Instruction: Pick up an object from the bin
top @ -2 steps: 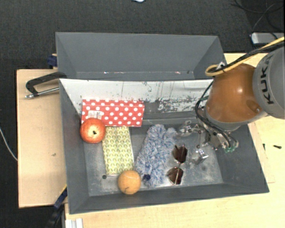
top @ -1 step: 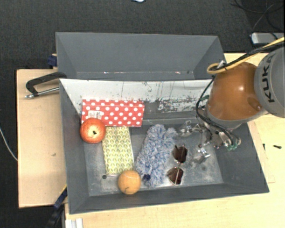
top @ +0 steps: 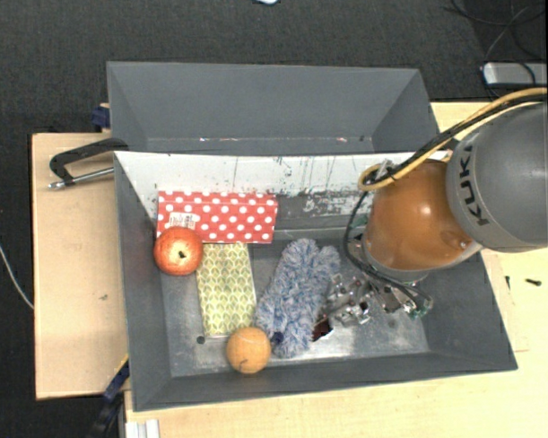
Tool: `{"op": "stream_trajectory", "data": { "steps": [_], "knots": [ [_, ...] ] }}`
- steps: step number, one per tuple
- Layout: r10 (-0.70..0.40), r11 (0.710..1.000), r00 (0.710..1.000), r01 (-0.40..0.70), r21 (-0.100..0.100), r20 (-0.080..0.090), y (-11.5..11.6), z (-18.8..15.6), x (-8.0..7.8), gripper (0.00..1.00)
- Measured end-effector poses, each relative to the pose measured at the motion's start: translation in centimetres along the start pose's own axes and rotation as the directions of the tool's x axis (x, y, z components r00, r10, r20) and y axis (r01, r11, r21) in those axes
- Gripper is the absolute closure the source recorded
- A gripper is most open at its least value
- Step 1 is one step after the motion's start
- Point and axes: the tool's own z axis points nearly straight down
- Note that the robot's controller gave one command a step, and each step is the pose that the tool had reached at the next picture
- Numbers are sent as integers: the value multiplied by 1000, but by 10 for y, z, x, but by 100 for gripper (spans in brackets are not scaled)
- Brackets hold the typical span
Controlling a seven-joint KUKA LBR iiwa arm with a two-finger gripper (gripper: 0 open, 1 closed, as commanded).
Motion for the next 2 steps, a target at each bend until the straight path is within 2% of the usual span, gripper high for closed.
{"op": "stream_trajectory", "data": {
  "steps": [1, 2],
  "knots": [
    [0, 1000, 1000, 0, 0, 0, 0, 0, 0, 100],
    [-13, 1000, 1000, 13, -4, 3, -2, -151, 0, 100]
  ]
}}
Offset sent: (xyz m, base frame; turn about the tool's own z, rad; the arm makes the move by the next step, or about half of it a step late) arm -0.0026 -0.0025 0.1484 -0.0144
